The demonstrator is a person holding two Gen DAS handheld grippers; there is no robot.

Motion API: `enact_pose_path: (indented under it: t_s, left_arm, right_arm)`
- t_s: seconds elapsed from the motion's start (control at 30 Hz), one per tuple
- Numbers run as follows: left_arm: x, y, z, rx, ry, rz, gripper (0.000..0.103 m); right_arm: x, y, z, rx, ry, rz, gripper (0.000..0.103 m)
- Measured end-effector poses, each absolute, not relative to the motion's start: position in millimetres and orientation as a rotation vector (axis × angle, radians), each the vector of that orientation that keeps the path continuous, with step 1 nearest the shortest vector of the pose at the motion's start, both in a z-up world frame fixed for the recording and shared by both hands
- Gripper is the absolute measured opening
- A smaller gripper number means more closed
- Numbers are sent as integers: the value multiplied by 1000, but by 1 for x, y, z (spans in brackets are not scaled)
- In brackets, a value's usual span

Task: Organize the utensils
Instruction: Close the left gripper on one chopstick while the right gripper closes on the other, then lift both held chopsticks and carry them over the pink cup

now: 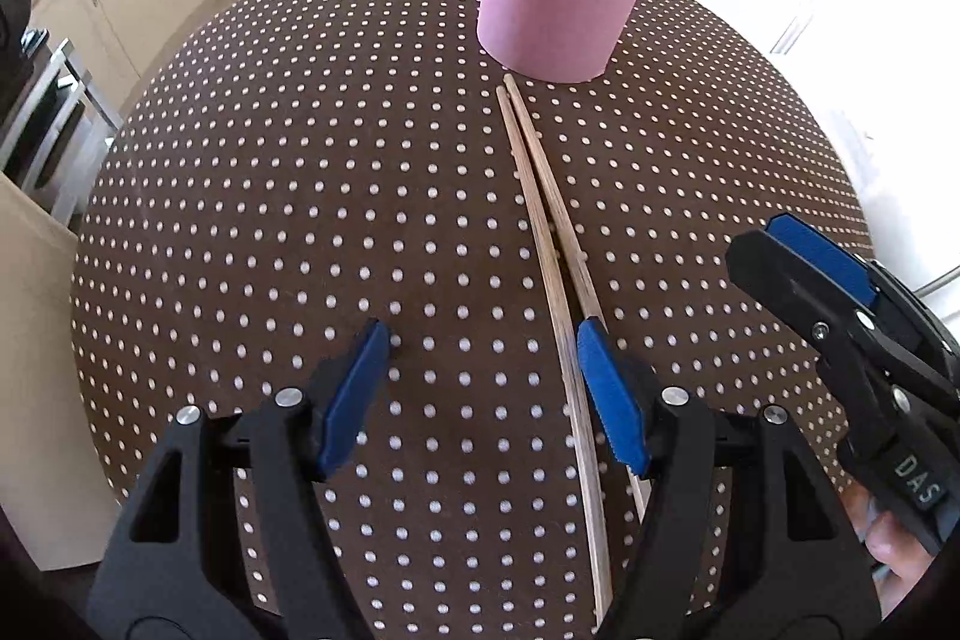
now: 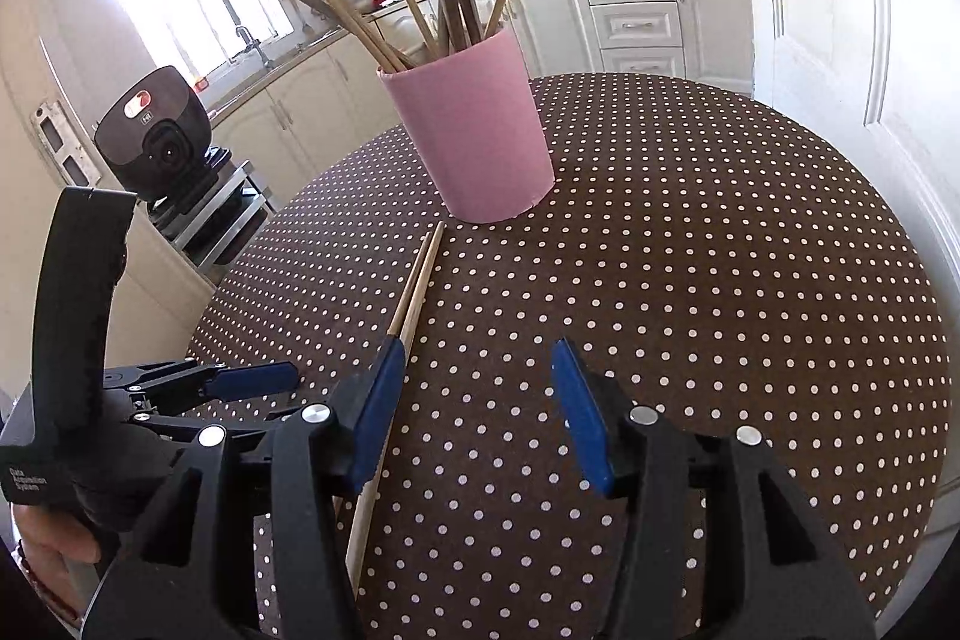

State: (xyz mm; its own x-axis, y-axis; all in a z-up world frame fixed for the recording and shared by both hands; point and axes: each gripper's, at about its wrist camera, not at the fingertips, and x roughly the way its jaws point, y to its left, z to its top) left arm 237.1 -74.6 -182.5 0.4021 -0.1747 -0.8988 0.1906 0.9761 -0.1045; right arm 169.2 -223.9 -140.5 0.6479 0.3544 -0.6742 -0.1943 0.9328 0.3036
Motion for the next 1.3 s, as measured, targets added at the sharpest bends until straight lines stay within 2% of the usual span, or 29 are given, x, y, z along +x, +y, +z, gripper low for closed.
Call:
enact_pose_path:
  t_s: [0.33, 0.47, 0.6, 0.67, 0.73, 0.77, 0.93, 1.03, 1.13, 1.2, 1.3]
  left_arm:
    - [281, -109, -183, 92, 1122, -198, 63]
    - [304, -99, -185, 72, 1129, -203, 50]
    - [335, -90, -183, 21, 1158, -219, 45]
    - [347, -87, -183, 25, 1163, -209, 32]
    - [359, -82, -183, 5, 1169, -218, 26]
    - [365, -80, -184, 4, 1170, -218, 18]
    - [386, -62, -184, -33, 1180, -254, 7]
    - [393, -49, -185, -36, 1180, -267, 7]
    - [396, -37, -187, -43, 1179, -277, 7]
    - [389, -28, -186, -48, 1173, -279, 7]
    - [389, -22, -188, -62, 1168, -283, 7]
  right_arm:
    - [182, -225, -144, 211, 825, 305, 49]
    - [189, -224, -148, 211, 841, 311, 49]
    - [202, -217, -146, 198, 863, 319, 49]
    - [212, -211, -146, 184, 890, 329, 49]
    - [223, -203, -149, 180, 924, 344, 49]
    - [227, -200, -151, 180, 942, 351, 49]
    - [249, -176, -157, 152, 1025, 377, 49]
    - [262, -159, -157, 75, 1074, 379, 45]
    - [271, -145, -158, 31, 1112, 384, 35]
    - [274, -136, -158, -10, 1124, 375, 25]
    - [278, -127, -160, -51, 1136, 369, 18]
